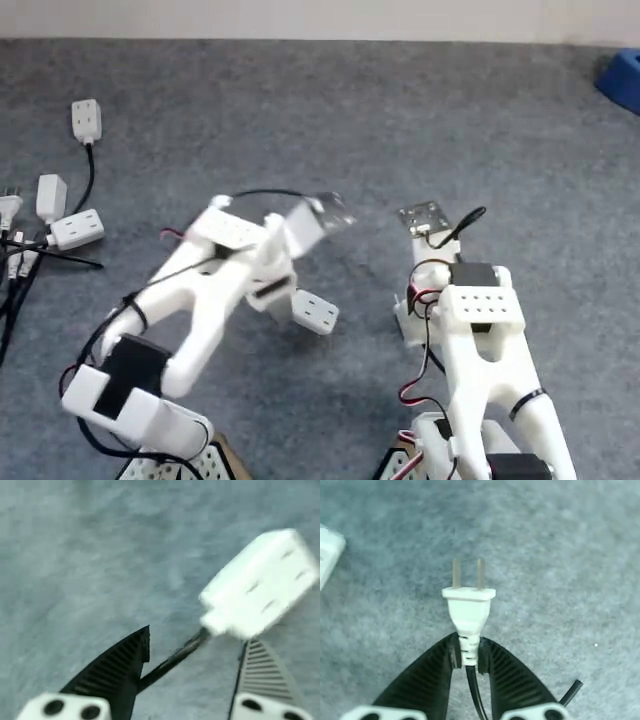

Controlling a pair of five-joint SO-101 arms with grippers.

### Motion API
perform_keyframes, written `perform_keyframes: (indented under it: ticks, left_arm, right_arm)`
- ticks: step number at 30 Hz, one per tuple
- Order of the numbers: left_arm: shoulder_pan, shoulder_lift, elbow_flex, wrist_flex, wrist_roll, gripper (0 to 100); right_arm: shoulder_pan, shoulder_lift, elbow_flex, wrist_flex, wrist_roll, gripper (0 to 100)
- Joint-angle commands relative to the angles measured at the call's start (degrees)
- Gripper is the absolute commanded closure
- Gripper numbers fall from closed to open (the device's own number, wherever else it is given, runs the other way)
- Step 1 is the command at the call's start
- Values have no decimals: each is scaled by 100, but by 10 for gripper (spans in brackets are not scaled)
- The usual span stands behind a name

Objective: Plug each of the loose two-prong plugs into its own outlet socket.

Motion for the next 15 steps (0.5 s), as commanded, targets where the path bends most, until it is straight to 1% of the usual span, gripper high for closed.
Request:
perform_keyframes:
  ticks: [1, 6, 10, 11, 15]
  left_arm:
    - [-813, -312, -189, -149, -422, 720]
    - [-1771, -312, -312, -158, -905, 720]
    - [-2290, -295, -365, -176, -1178, 720]
    - [-2387, -268, -365, -264, -1187, 720]
    - [-2747, -233, -303, -1081, -1160, 720]
  right_arm:
    - [-48, -101, -251, 66, 97, 991]
    - [-48, -101, -277, 57, 105, 991]
    - [-57, -101, -295, 57, 105, 991]
    - [-57, -101, -295, 57, 105, 991]
    - [-57, -101, -251, 66, 88, 991]
